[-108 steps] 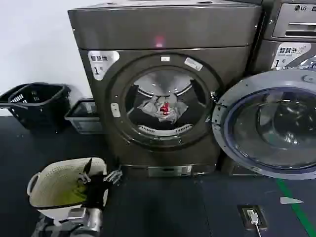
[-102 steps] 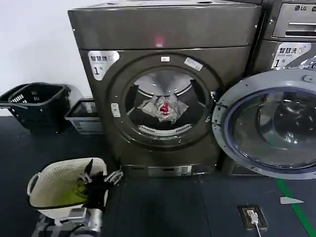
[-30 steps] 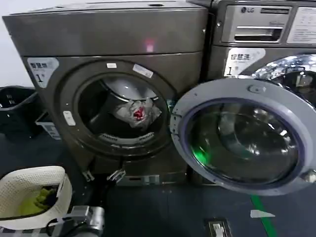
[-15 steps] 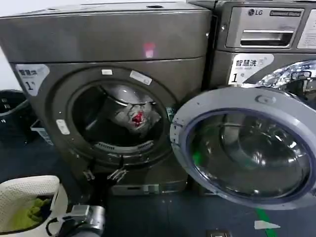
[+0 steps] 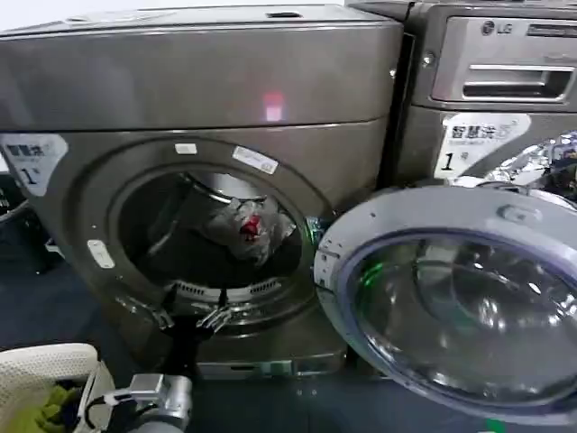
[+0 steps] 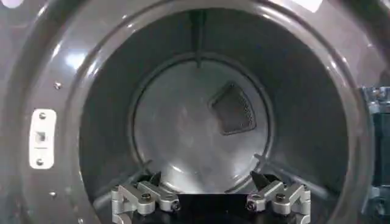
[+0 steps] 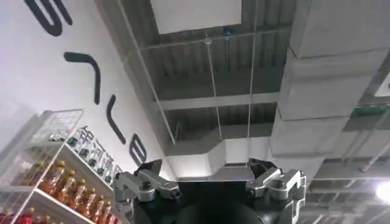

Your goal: Grasp the clothes from the dryer.

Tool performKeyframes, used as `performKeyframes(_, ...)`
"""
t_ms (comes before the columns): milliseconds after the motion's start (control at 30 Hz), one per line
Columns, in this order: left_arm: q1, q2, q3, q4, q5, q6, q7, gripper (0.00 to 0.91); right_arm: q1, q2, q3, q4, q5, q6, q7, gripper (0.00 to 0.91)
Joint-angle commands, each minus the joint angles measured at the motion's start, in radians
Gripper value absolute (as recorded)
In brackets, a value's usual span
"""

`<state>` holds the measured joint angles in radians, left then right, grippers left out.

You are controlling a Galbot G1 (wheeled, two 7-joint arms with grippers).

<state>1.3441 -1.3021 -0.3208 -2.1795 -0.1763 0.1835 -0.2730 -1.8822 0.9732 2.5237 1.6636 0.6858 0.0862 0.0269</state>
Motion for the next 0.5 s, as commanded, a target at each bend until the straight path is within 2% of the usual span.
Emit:
performKeyframes(33,-0.055,-0.028,0.000,0.034,0.007,-0.009,0.013,0.907,-0.001,0.005,0.003,0.003,0.001,0.000,-0.001,0.907)
performKeyframes(500,-0.050,-0.028,0.002,0.041,0.022,-0.011,0.042,0.907,-0.012,0.010,0.021,0.001,0.008,0.003,0.000,0.907)
